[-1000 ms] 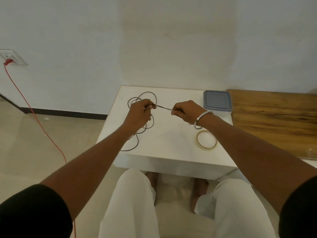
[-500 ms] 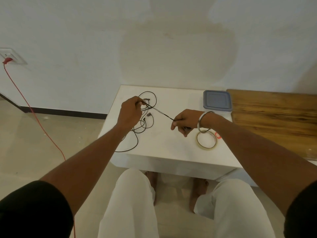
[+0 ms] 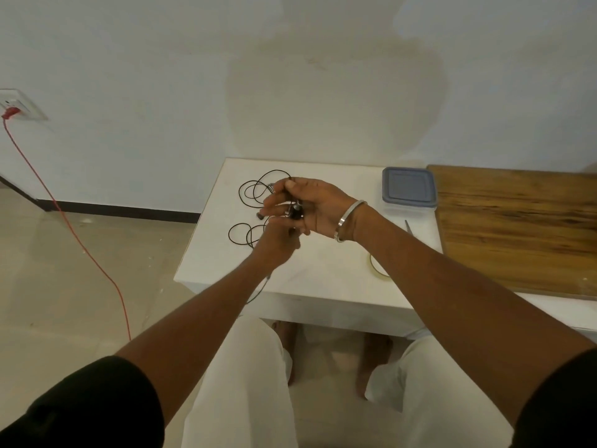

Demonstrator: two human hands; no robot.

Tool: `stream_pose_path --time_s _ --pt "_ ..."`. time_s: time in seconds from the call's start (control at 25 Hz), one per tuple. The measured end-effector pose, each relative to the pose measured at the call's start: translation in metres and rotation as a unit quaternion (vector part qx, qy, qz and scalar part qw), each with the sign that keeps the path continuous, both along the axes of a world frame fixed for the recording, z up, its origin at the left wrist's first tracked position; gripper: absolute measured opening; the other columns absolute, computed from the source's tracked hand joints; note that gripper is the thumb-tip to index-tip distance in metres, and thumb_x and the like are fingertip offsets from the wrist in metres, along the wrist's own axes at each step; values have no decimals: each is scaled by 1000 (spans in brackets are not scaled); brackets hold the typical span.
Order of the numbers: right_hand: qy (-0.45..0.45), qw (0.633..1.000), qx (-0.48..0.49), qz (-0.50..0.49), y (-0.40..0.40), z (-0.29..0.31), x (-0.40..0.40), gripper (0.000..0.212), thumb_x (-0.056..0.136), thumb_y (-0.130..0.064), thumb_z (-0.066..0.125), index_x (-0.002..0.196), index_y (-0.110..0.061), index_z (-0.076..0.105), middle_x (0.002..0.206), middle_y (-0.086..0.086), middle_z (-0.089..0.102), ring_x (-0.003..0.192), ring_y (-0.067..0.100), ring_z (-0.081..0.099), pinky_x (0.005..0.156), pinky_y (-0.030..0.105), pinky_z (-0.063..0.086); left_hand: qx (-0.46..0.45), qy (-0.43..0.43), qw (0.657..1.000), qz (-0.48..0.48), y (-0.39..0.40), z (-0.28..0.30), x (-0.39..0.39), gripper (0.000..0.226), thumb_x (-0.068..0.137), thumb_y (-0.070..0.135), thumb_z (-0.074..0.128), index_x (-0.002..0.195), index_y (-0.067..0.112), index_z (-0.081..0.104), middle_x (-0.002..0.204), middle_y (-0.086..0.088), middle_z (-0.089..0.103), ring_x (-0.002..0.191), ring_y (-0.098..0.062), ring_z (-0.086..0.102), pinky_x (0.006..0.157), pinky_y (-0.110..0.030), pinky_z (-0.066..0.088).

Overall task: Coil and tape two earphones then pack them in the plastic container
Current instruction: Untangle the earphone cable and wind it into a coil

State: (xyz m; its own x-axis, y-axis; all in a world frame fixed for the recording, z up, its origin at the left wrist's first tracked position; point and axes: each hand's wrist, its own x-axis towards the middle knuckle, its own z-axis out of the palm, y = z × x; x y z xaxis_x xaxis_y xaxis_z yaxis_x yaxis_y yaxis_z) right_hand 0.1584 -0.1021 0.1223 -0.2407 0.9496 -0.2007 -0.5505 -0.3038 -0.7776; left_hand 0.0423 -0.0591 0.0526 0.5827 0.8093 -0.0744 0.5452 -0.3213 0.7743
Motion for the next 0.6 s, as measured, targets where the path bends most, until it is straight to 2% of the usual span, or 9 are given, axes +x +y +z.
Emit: stream_pose_path --time_s 0.08,0.24,0.44,0.6 --pt "0 998 15 -56 3 -7 2 23 101 -12 38 100 -3 59 107 20 66 111 40 60 100 51 46 9 63 997 -33 -2 -11 0 19 100 18 45 92 19 62 75 -3 63 64 -12 56 53 -17 39" --pt "-39 991 25 -123 2 -17 13 24 101 -14 38 103 -7 61 119 17 64 117 35 59 103 52 43 -28 79 993 -82 -5 -16 -1 27 102 23 41 96 19 67 72 -5 64 57 -4 52 56 -20 39" --pt "-211 969 12 -131 2 -24 16 28 101 -31 39 105 -22 65 121 -6 67 119 14 58 101 51 39 -33 84 988 -127 -8 -11 -6 27 102 26 42 99 21 68 66 1 58 53 -3 50 57 -19 40" --pt "-326 937 -9 -128 0 -32 21 34 101 -34 37 110 -20 67 117 -15 67 117 8 56 97 45 37 -37 89 987 -128 -7 -8 -11 28 101 24 42 102 18 70 60 8 52 52 -5 47 55 -18 38"
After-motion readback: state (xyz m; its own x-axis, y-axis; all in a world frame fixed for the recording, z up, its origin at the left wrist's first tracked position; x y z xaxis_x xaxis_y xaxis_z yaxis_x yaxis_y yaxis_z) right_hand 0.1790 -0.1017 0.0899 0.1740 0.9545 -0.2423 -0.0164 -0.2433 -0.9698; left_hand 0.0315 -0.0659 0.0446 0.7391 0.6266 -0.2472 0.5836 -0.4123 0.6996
